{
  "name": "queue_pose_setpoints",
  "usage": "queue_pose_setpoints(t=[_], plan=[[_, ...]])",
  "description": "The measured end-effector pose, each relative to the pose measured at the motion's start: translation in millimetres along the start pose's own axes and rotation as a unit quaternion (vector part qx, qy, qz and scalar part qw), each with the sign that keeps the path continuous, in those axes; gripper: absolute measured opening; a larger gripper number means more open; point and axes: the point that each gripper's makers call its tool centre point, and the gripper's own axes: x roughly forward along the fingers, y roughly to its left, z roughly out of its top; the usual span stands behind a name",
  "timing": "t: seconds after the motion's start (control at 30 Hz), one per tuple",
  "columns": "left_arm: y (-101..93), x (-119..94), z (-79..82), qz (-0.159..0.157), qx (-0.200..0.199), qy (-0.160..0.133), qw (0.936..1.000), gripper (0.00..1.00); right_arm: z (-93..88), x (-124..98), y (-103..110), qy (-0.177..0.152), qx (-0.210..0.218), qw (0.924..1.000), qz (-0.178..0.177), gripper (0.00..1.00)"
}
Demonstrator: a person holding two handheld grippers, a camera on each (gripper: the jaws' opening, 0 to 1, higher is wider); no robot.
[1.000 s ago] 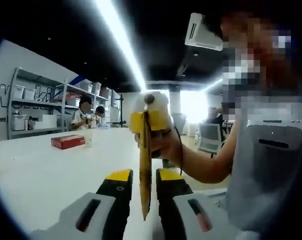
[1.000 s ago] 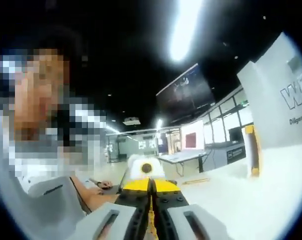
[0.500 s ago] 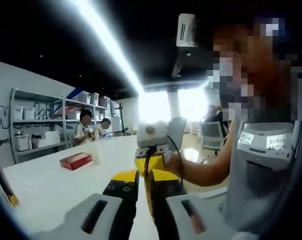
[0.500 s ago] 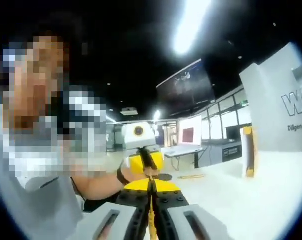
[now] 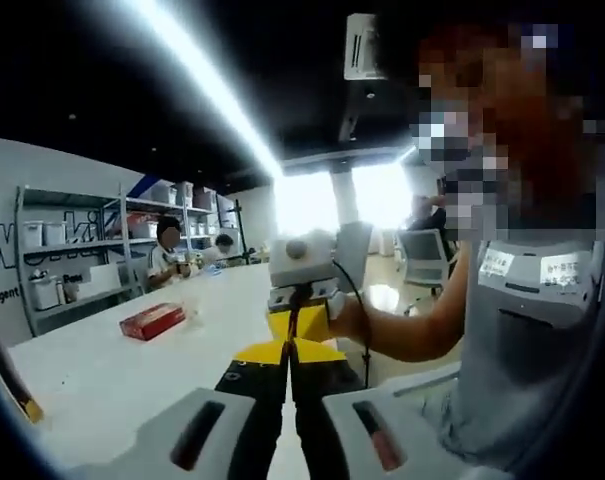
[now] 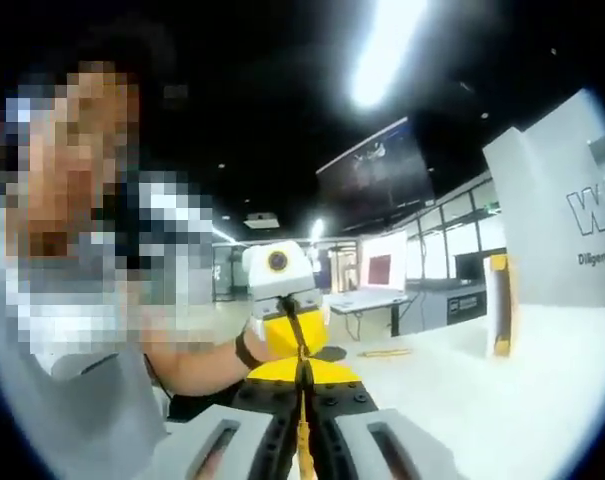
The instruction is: Tear open the coffee pouch, take out the coffee, and pour the coffee from the pouch into the cup
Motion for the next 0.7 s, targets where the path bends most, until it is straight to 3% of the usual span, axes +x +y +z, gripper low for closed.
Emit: queue_pose_setpoints(t=[0.27, 0.37, 0.53, 0.7], plan=[[0.2, -1, 1.1, 0.001, 0.004, -0.001, 1.0, 0.04, 0.4, 3, -1, 0.001, 0.001, 1.0, 0.003, 0.02], [1.9, -2, -1.6, -0.002, -0.006, 0.015, 0.9999, 0.03, -2.8, 4, -2, 0.01, -0.024, 0.9997, 0.005, 0.03], [1.0, 2, -8.1, -0.022, -0.003, 0.068, 0.9974, 0.02, -9.7, 5, -3, 0.066, -0.035, 0.997, 0.021, 0.04], [2.9, 5, -3.1, -0.03, 0.015, 0.102, 0.9942, 0.02, -4.0, 4, -4, 0.107, -0.055, 0.9925, 0.02, 0.04]])
